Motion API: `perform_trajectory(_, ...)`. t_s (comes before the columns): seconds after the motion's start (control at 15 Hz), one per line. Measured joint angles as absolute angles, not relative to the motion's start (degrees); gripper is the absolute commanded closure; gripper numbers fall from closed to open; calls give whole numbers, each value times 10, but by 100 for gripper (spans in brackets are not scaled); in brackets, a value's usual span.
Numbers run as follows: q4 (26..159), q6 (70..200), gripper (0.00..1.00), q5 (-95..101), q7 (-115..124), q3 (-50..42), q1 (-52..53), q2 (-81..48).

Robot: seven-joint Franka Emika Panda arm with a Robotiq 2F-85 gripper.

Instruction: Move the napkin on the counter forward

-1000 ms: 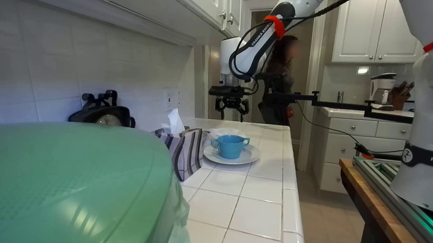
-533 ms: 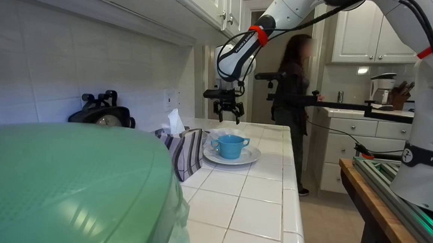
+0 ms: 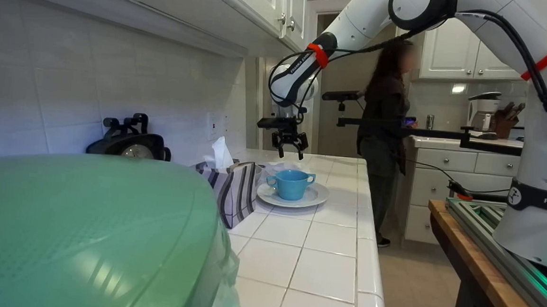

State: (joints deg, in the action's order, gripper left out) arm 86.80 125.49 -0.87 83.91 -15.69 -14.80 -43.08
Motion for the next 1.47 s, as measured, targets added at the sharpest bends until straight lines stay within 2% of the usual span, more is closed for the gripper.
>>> perform_trajectory(1.4,783,1258,0,-45,818,-149,-175,-515)
perform_trajectory(1.47,782,1259,11,-46,818,-148,-175,-518)
